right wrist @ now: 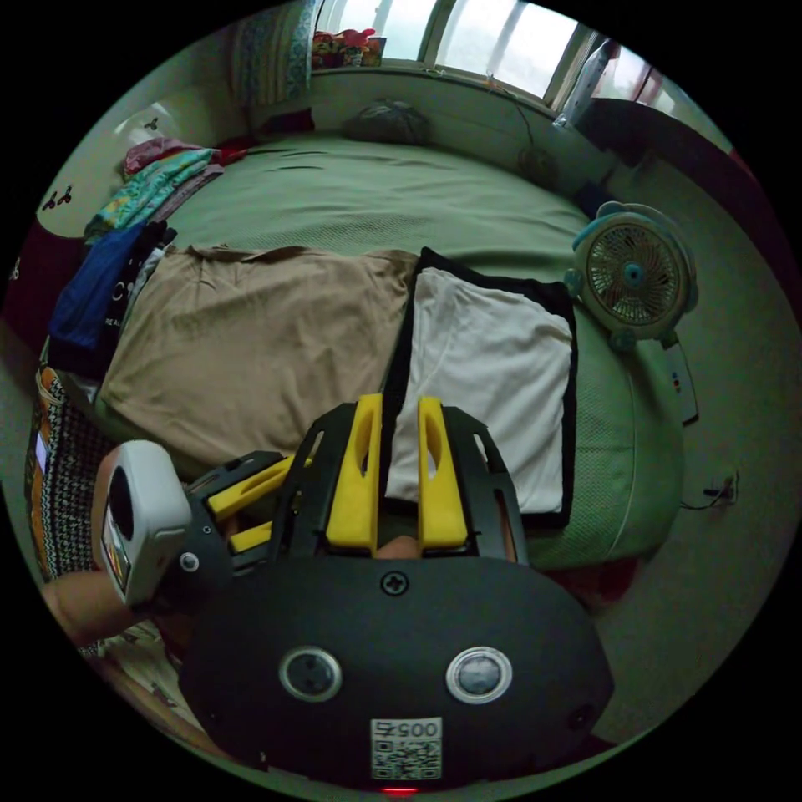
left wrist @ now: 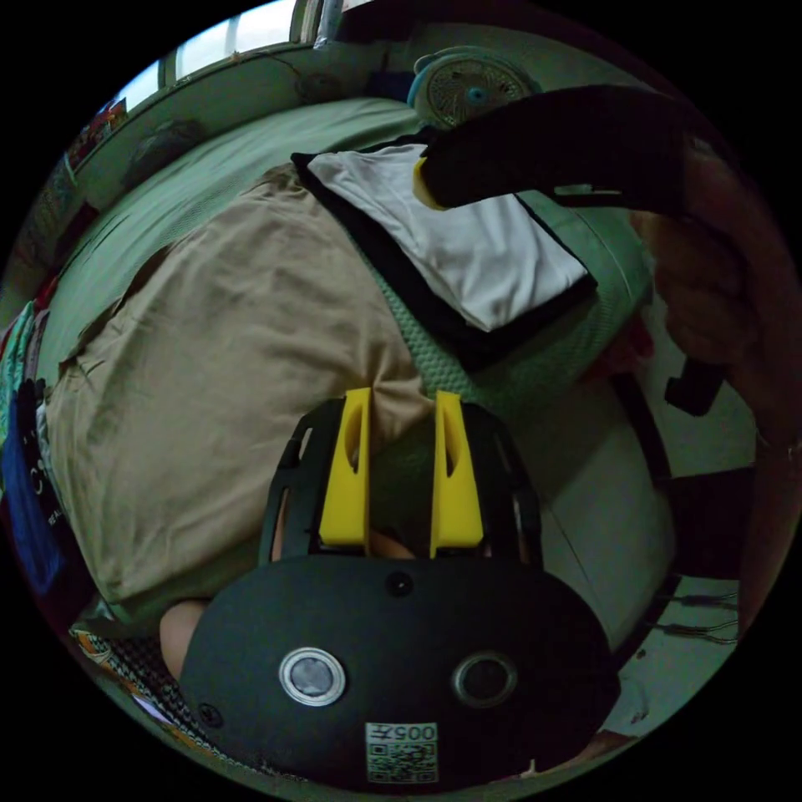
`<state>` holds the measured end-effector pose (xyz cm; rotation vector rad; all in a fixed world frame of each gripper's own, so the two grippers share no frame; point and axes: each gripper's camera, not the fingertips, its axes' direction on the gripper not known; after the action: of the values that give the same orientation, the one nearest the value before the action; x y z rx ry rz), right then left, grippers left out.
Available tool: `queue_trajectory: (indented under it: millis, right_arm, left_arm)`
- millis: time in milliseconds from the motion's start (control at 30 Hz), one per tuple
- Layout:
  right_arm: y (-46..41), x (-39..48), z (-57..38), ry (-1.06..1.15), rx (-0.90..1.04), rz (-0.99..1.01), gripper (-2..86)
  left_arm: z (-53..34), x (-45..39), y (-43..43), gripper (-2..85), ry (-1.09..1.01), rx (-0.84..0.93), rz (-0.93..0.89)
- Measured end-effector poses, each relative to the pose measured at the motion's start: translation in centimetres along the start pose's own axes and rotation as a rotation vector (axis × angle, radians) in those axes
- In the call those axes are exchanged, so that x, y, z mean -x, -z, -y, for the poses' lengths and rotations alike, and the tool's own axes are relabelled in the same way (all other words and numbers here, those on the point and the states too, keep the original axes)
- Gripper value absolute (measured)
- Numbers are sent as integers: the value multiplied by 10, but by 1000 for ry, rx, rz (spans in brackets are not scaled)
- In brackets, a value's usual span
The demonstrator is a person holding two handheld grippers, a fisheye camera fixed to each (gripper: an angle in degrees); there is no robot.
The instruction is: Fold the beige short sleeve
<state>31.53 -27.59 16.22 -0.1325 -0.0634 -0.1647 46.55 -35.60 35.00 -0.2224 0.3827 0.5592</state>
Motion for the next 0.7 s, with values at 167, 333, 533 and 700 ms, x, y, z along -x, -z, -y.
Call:
queue_trajectory:
  millis: [167, 333, 533, 700]
  right_arm:
    - [-6, -4, -1, 0, 3, 15, 73]
    - [-10, -5, -4, 12, 11, 12, 76]
    - [-12, -7, -8, 21, 17, 2, 76]
    - [-14, -8, -4, 27, 19, -6, 75]
  left_arm:
    - [-9, -23, 7, 117, 15, -5, -12]
    - [-21, -37, 16, 109, 26, -12, -27]
    - [-39, -42, 28, 74, 44, -17, -60]
    - [-53, -42, 39, 62, 61, -9, -78]
